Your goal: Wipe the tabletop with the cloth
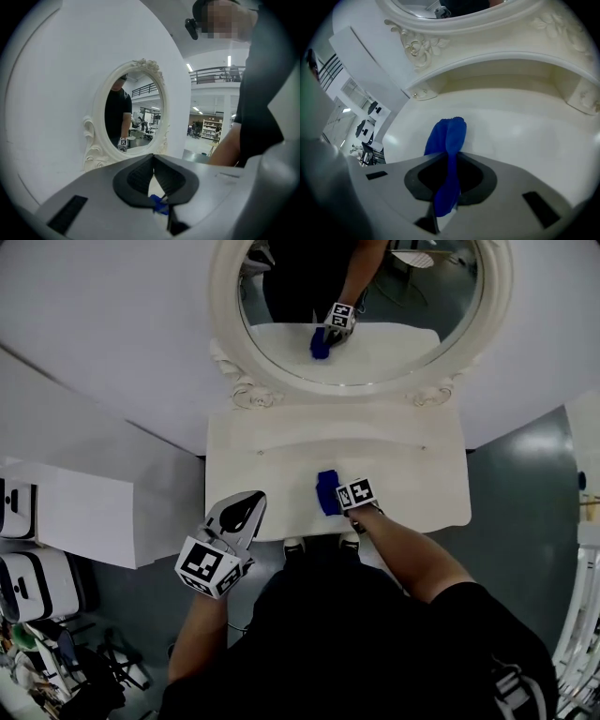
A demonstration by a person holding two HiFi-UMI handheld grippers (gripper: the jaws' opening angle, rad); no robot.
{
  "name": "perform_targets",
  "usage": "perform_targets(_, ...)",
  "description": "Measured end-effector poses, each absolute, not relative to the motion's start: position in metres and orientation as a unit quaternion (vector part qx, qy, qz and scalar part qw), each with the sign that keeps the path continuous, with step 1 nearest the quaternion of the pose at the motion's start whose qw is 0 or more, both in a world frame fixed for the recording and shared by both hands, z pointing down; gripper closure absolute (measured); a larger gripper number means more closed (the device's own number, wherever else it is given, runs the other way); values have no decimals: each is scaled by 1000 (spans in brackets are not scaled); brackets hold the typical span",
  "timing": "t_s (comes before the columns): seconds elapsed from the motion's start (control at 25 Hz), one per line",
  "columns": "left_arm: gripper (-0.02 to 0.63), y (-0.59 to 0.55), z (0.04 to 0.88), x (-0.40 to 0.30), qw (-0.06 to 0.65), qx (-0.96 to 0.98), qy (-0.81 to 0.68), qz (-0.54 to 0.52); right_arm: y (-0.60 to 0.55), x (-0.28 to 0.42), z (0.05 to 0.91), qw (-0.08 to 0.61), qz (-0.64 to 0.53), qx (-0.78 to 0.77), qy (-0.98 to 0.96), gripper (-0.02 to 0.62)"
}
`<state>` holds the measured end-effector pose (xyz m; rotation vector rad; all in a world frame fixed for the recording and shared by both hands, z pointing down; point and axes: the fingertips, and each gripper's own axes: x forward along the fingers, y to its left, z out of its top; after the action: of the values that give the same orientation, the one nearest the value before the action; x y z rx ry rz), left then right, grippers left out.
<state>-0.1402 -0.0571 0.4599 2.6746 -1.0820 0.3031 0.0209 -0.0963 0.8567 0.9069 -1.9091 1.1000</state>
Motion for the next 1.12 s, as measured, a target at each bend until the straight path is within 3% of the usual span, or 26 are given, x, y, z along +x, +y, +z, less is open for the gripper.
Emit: perform_targets(1.12,595,-70,462,63,104,958,-243,110,-44,390,851,340,450,544,-621,552)
